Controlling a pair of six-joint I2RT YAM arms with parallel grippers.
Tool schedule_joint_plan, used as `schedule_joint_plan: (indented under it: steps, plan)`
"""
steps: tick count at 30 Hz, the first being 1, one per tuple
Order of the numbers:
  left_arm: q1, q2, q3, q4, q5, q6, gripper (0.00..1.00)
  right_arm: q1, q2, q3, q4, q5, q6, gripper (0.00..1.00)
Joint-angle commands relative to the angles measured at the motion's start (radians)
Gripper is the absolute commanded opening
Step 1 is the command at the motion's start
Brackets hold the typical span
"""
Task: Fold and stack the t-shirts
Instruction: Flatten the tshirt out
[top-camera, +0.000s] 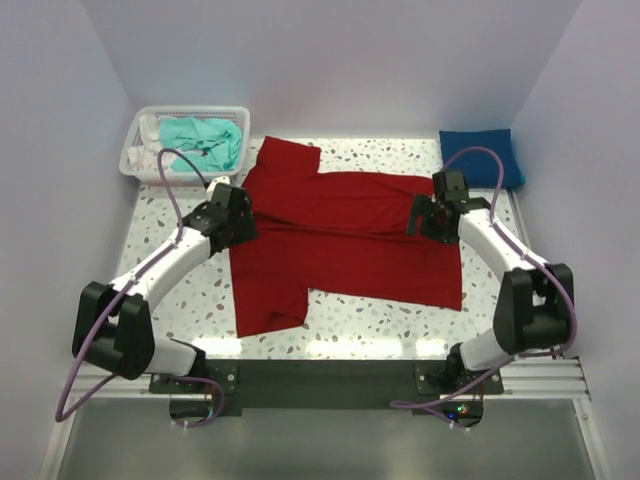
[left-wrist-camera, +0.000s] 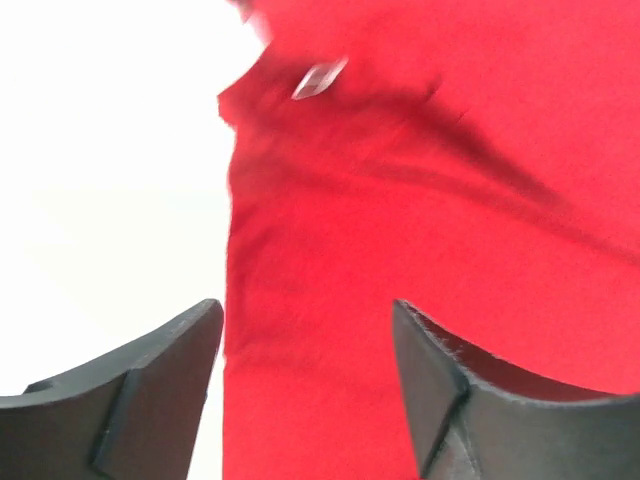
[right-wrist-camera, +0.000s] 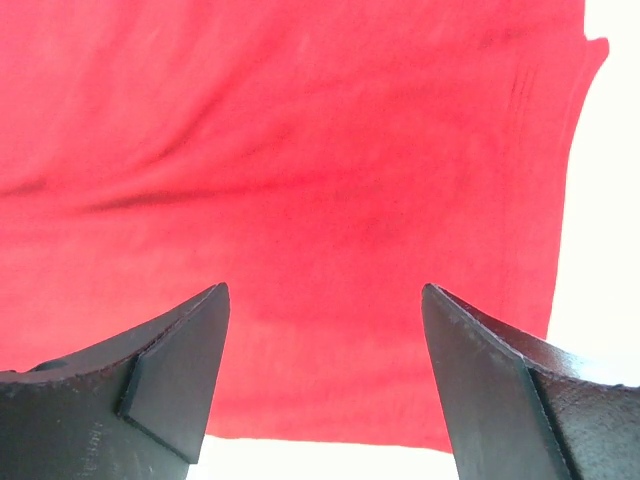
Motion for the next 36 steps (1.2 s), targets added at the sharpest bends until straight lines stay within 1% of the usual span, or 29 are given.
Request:
schedule_joint_plan:
  steps: [1,2,4,6,10,15,18,28,32,36]
  plan:
    - [0.009,-0.067,-0.115,-0.062,-0.029,-0.061,0.71,0.009,-0.119,-0.098,-0.052,-0.046,0.012,0.8]
    - [0.015,-0.092,-0.159,-0.056,-0.024,-0.062,0.66,0.009,-0.141,-0.117,-0.061,-0.051,0.012,0.8]
    - [0.047,-0.107,-0.204,-0.048,0.001,-0.062,0.62,0.01,-0.207,-0.164,-0.067,-0.058,0.013,0.8]
    - [0.059,-0.113,-0.219,-0.028,0.018,-0.058,0.61,0.01,-0.257,-0.197,-0.081,-0.06,0.012,0.8]
    - [0.062,-0.094,-0.245,0.021,0.055,-0.047,0.61,0.012,-0.304,-0.234,-0.102,-0.034,0.009,0.8]
    - [0.069,-0.052,-0.265,0.052,0.04,-0.046,0.58,0.01,-0.328,-0.261,-0.124,-0.014,0.01,0.8]
    - [0.072,-0.032,-0.279,0.073,0.032,-0.047,0.54,0.012,-0.347,-0.273,-0.133,0.005,0.015,0.8]
    - [0.079,0.014,-0.314,0.113,0.051,-0.039,0.46,0.012,-0.38,-0.307,-0.144,0.025,0.033,0.8]
    - [0.081,-0.004,-0.31,0.098,0.066,-0.041,0.46,0.01,-0.383,-0.312,-0.145,0.026,0.039,0.8]
    - [0.081,-0.072,-0.285,0.064,0.074,-0.044,0.49,0.012,-0.393,-0.309,-0.15,0.034,0.039,0.8]
